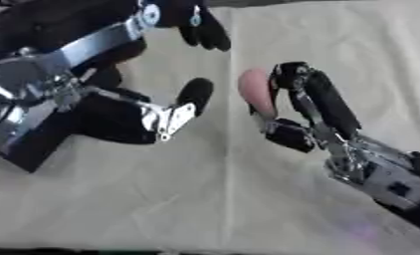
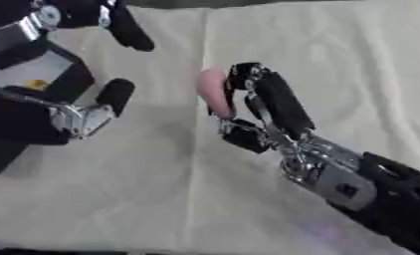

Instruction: Pick up the objects with one hand, pass them to the other hand, and then place them into the box on the other side of the table.

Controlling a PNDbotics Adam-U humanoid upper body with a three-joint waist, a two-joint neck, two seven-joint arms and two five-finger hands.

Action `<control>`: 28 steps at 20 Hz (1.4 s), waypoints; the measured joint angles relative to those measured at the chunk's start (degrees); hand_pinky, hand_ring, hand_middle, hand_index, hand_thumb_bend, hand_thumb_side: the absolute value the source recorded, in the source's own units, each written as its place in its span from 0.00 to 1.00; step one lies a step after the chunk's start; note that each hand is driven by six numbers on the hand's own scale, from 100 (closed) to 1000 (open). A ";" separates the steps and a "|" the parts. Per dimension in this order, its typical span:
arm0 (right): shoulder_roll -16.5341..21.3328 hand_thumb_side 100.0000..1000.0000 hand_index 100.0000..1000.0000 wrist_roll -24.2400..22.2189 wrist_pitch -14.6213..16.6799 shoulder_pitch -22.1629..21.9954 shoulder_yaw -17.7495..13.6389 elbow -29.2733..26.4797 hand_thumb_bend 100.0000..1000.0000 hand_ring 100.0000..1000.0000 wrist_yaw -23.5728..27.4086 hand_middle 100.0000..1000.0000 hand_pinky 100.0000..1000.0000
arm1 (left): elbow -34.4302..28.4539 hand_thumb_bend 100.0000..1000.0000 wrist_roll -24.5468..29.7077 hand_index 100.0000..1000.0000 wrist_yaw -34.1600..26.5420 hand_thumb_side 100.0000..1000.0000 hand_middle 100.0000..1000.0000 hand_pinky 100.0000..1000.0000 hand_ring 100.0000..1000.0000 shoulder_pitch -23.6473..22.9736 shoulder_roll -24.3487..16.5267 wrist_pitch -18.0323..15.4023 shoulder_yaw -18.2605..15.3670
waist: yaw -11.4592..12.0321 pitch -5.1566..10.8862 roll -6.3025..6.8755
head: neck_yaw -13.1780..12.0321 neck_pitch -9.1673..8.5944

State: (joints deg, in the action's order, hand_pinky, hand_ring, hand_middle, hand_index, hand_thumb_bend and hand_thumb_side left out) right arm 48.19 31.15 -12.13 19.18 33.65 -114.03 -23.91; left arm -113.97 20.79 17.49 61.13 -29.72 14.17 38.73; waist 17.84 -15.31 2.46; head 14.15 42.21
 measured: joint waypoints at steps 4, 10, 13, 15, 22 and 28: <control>-0.04 0.00 0.42 -0.08 0.30 0.01 0.29 0.00 0.02 0.55 -2.27 0.51 0.06 | 0.10 0.00 0.27 0.79 1.81 0.34 0.65 0.86 0.69 0.12 0.87 2.39 0.56 | -0.17 0.00 0.00 | -0.25 -0.02; -0.56 0.00 0.44 -0.27 0.98 0.41 0.84 0.00 0.02 0.56 -7.08 0.51 0.07 | 2.54 0.00 2.15 0.80 2.98 0.59 0.66 0.89 0.70 -0.15 2.29 4.55 1.85 | -0.52 0.00 0.00 | -0.53 -0.02; -0.80 0.00 0.44 -0.44 1.08 0.45 1.13 0.00 0.02 0.56 -9.25 0.51 0.08 | 4.03 0.00 3.09 0.80 2.92 0.72 0.66 0.90 0.71 -0.69 3.16 4.98 2.46 | -0.74 0.00 0.00 | -0.64 -0.01; -0.99 0.00 0.45 -0.57 1.15 0.45 1.37 0.00 0.02 0.56 -10.40 0.51 0.08 | 4.66 0.00 3.72 0.81 2.77 0.79 0.67 0.90 0.71 -0.72 3.47 4.90 2.80 | -0.81 0.00 0.00 | -0.65 -0.01; -1.02 0.00 0.46 -1.11 1.83 0.45 2.14 0.00 0.02 0.57 -14.05 0.51 0.09 | 6.42 0.00 4.95 0.81 2.95 0.82 0.68 0.90 0.72 -0.72 3.73 4.13 3.26 | -0.67 0.00 0.00 | -0.65 -0.01; -1.32 0.00 0.47 -1.06 2.64 0.45 2.76 0.00 0.01 0.57 -16.75 0.51 0.10 | 7.55 0.03 5.98 0.82 4.14 0.82 0.68 0.89 0.72 -0.70 4.70 3.46 3.87 | -0.61 -0.01 0.00 | -0.68 -0.02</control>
State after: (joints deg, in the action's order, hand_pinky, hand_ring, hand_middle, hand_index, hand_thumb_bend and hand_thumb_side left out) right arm 46.86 30.09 -9.49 19.63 36.41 -114.03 -40.66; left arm -106.42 26.77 21.63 60.43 -25.03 17.63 42.60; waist 17.23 -15.31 2.46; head 13.48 42.19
